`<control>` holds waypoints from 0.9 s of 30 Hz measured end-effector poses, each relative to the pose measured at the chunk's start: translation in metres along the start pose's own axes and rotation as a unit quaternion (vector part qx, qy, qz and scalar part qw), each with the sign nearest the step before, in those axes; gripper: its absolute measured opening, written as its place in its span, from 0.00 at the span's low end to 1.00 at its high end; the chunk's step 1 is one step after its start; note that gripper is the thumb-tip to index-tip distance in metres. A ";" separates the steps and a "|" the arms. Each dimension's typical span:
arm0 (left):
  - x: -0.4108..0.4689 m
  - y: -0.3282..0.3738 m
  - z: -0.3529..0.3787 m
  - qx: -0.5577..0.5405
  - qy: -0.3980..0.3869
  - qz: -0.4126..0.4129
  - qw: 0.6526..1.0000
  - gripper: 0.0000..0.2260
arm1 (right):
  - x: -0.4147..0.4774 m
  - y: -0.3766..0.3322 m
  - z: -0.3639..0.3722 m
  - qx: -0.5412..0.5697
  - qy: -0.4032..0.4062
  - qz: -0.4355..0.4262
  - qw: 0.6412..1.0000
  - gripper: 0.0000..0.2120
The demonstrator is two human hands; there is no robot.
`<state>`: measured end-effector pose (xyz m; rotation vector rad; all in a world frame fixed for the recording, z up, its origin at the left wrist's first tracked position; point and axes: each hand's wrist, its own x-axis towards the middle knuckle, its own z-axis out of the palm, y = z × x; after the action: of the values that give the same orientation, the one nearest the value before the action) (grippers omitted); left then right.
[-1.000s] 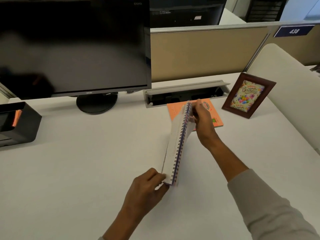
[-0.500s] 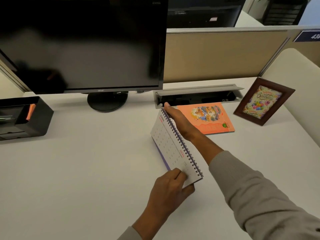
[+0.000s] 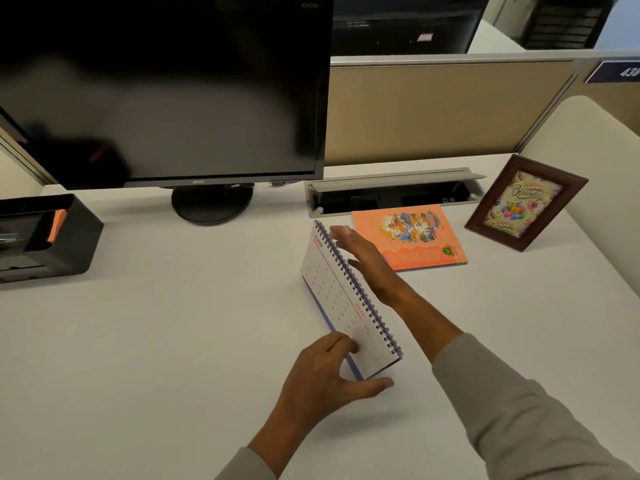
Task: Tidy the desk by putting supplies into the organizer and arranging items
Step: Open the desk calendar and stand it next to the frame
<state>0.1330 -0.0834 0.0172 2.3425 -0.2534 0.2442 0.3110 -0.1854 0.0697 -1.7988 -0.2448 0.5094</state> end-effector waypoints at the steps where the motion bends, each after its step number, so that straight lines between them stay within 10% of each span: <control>1: 0.003 -0.002 -0.006 -0.014 0.009 -0.009 1.000 0.29 | -0.007 0.006 -0.005 0.015 0.022 0.006 1.000 0.27; 11: 0.062 -0.049 -0.039 -0.137 0.200 -0.183 0.953 0.10 | -0.123 0.081 -0.012 0.068 0.341 0.102 0.932 0.04; 27: 0.108 -0.065 -0.025 -0.243 0.142 -0.315 0.906 0.21 | -0.191 0.099 0.101 -0.020 0.354 0.016 0.935 0.26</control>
<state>0.2512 -0.0324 0.0181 1.7476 0.5295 0.1711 0.0860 -0.2069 -0.0056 -1.9083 0.2776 -0.1451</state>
